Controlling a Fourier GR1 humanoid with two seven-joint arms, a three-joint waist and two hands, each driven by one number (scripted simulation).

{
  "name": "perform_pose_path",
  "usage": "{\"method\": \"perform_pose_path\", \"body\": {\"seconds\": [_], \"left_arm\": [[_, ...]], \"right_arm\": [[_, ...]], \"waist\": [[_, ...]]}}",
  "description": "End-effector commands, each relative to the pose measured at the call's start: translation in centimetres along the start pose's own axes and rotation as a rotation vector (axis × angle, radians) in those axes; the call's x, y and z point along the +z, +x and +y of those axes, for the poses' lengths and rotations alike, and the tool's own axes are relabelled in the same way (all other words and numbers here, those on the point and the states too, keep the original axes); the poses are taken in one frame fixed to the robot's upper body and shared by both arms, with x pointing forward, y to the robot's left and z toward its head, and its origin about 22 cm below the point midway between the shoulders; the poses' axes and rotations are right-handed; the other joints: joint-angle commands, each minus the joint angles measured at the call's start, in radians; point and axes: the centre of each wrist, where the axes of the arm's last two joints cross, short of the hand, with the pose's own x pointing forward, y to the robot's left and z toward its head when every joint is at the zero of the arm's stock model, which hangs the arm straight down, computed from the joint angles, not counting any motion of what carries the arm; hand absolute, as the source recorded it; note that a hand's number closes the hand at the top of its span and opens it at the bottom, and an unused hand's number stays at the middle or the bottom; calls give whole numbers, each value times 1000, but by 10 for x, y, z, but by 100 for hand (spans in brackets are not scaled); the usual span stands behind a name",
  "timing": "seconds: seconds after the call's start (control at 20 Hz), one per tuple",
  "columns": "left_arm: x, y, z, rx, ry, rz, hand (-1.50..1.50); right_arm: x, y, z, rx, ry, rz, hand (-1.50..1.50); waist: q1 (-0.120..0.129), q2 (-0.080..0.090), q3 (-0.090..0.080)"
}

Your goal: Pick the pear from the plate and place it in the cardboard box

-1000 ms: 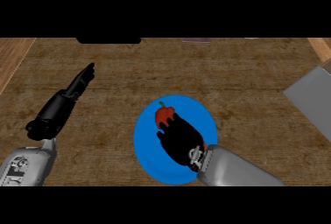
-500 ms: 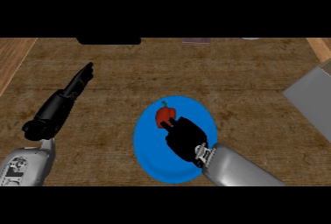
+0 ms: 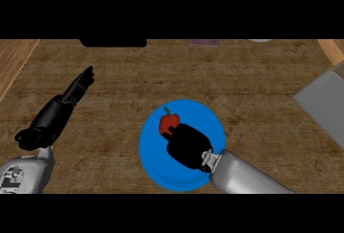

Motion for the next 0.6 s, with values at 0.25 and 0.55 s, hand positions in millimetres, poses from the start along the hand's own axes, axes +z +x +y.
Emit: {"method": "perform_pose_path", "body": {"seconds": [0.25,0.55], "left_arm": [[4,-4,6,-3,33,19,0],[0,0,-4,-10,8,1,0]], "right_arm": [[33,-85,37,-490,-280,448,150],[60,-119,53,-578,-547,657,150]], "waist": [[-42,17,5],[-9,15,1]]}}
